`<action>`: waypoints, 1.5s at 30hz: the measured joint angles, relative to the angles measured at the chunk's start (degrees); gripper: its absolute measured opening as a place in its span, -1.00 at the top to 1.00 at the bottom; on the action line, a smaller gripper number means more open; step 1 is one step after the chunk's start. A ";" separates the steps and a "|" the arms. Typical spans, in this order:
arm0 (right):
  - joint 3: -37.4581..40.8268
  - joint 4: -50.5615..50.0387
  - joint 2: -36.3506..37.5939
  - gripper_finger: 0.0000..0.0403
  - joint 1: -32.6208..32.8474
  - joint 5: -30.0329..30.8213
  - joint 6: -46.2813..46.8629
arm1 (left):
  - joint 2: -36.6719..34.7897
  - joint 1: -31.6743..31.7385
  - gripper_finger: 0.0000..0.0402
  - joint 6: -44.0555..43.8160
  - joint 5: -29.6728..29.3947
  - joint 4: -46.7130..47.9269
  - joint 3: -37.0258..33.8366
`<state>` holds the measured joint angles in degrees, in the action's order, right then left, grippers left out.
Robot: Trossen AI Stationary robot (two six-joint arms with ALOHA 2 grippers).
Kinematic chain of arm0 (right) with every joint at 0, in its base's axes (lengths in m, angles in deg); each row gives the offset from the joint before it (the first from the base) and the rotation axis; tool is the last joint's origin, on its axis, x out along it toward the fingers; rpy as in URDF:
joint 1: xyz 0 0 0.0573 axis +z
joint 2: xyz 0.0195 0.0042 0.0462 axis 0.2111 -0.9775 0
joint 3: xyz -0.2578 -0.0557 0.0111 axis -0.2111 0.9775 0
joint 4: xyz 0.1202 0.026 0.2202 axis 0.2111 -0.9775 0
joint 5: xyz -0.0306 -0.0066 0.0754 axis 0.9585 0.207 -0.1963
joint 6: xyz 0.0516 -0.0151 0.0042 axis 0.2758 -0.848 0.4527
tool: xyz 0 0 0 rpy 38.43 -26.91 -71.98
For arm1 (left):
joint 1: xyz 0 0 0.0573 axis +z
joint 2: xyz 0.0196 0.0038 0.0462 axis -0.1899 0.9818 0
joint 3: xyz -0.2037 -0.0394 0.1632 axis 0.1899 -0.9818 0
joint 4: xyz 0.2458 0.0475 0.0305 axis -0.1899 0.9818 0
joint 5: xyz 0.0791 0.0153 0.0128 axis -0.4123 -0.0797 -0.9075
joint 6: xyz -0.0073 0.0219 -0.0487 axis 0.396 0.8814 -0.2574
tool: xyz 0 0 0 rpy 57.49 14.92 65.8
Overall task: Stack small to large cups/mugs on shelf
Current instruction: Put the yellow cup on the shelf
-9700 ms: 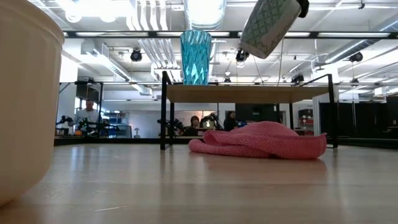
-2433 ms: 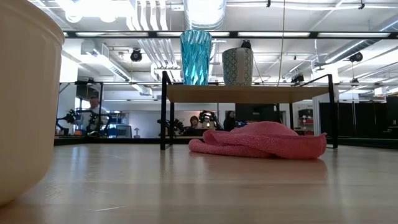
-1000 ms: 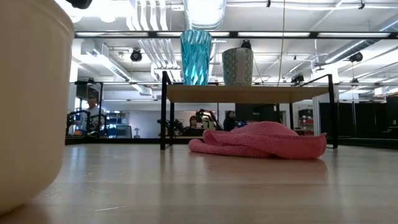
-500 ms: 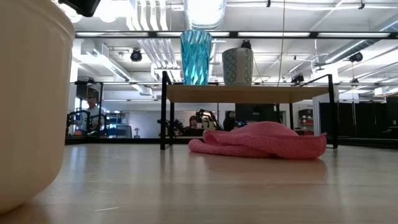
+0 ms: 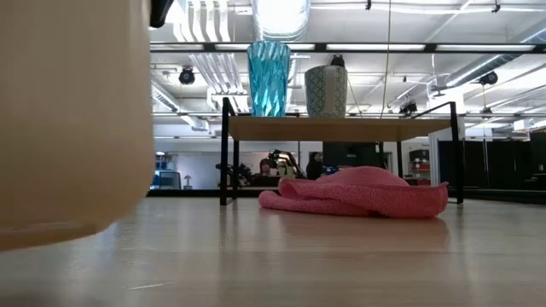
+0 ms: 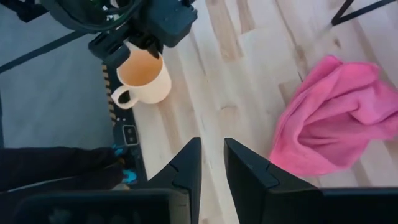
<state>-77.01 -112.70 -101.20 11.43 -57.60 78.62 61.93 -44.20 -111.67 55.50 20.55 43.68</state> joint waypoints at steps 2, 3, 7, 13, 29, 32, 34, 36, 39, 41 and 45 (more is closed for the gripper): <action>0.00 -0.03 0.00 0.69 0.00 0.36 0.00 | -0.61 1.02 0.99 1.80 0.06 0.12 0.05; 0.00 -0.04 0.00 0.69 0.00 0.75 0.02 | -0.96 1.75 0.99 2.89 0.06 0.37 0.21; 0.00 -0.09 0.00 0.69 0.00 1.24 0.02 | -3.11 5.25 0.99 9.08 -0.17 5.05 2.41; 0.00 -0.13 0.00 0.69 0.11 1.34 -2.48 | -6.18 12.58 0.99 25.49 -0.86 11.03 5.72; 9.74 0.81 -0.04 0.69 0.48 9.86 2.19 | -6.18 27.94 1.00 41.56 -5.47 13.51 16.25; 11.16 1.64 -0.04 0.69 1.21 17.86 4.36 | -5.94 28.69 1.00 39.72 -5.66 13.53 17.06; 11.56 2.75 -0.04 0.70 1.69 21.54 4.74 | -5.84 28.98 1.00 38.84 -5.54 13.50 17.18; 12.01 4.02 -0.04 0.71 1.92 22.28 4.82 | -5.74 29.27 1.00 38.61 -5.37 13.53 17.18; 13.52 7.14 -0.02 0.72 2.40 22.60 4.83 | -5.74 29.96 1.00 38.07 -5.38 13.51 17.18; 14.93 9.16 -0.02 0.72 3.11 24.12 5.09 | -5.74 30.43 1.00 36.81 -5.34 13.50 17.18; 18.08 14.15 -0.02 0.72 5.01 26.91 6.33 | -5.74 31.05 1.00 36.60 -5.20 13.49 17.56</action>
<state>-58.92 -98.55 -101.23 16.44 -30.68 84.95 56.19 -13.16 -75.07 50.30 34.04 61.24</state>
